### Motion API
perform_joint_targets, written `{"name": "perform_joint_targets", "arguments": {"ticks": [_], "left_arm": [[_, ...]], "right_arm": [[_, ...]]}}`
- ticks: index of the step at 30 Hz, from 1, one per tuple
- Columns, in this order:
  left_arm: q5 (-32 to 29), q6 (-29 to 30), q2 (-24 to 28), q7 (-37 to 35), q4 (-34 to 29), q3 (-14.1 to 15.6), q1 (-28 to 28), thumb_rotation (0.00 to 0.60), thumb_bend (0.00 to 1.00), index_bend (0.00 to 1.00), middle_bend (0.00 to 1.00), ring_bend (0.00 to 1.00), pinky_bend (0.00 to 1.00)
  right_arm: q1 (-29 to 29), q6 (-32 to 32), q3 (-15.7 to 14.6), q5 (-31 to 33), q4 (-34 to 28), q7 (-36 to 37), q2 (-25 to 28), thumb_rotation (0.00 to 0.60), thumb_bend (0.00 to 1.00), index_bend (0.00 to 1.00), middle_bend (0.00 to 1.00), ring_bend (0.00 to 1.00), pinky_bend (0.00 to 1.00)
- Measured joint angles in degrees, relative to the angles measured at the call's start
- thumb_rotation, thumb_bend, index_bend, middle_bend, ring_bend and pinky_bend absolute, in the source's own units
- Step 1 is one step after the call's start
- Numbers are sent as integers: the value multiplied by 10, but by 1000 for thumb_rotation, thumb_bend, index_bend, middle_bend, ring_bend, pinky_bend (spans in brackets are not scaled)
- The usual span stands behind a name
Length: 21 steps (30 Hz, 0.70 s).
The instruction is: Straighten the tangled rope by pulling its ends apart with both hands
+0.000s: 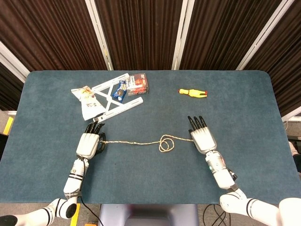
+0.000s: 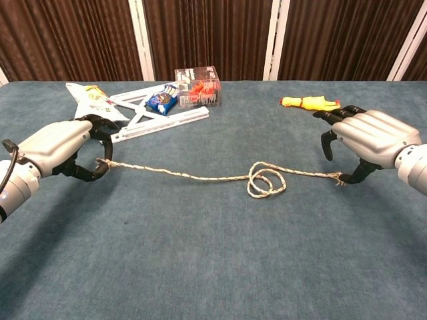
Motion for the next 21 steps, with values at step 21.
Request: {"name": "perform_joint_targets", "arguments": {"ticks": [21], "left_arm": [[-3,-9,3,-3,3,4,-5,600,537,681,136,0,103]], "right_arm": [[23,-41,-10,47,46,-2,-18,600,412,637,25,0,0]]}}
